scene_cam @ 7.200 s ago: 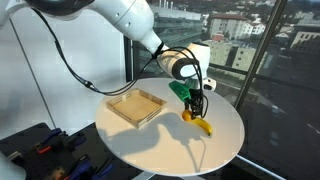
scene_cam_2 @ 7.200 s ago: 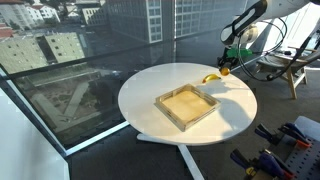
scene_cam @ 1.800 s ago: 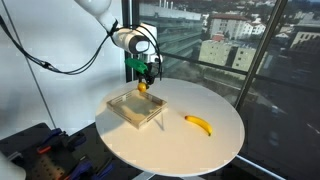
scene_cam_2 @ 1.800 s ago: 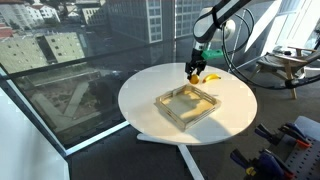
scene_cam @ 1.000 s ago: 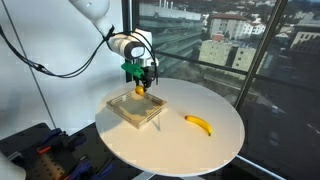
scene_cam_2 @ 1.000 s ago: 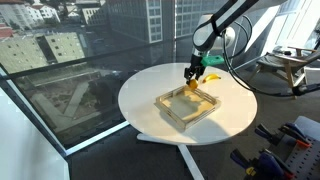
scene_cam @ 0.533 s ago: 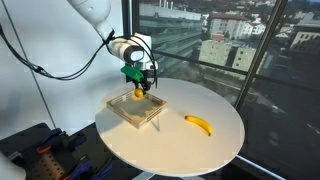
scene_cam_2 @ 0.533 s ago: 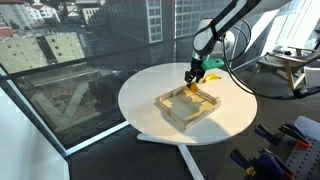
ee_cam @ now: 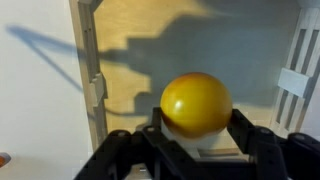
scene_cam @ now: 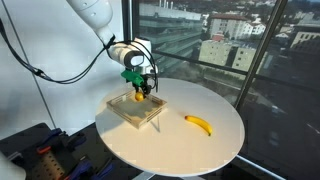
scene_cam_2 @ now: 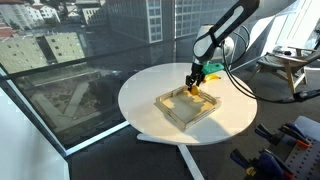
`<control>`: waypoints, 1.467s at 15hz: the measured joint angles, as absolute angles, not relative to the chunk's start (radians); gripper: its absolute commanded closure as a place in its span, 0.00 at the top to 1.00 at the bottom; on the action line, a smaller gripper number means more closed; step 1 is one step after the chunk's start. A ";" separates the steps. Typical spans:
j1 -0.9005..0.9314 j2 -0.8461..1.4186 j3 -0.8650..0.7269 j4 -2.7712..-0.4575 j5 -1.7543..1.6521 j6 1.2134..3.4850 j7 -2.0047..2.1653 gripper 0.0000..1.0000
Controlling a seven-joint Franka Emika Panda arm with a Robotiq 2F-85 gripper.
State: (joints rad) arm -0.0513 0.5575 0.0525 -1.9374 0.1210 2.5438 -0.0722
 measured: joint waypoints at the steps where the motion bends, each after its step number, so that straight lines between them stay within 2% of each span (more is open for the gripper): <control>1: -0.051 0.562 0.049 -1.938 0.113 2.550 -0.072 0.43; 17: -0.051 0.598 0.014 -1.938 0.047 2.572 -0.072 0.43; 18: -0.051 0.598 0.014 -1.938 0.047 2.572 -0.072 0.81; 19: -0.051 0.598 0.014 -1.938 0.047 2.572 -0.072 0.92; 20: -0.051 0.598 0.014 -1.938 0.047 2.572 -0.072 0.98; 22: -0.051 0.598 0.014 -1.938 0.047 2.572 -0.072 1.00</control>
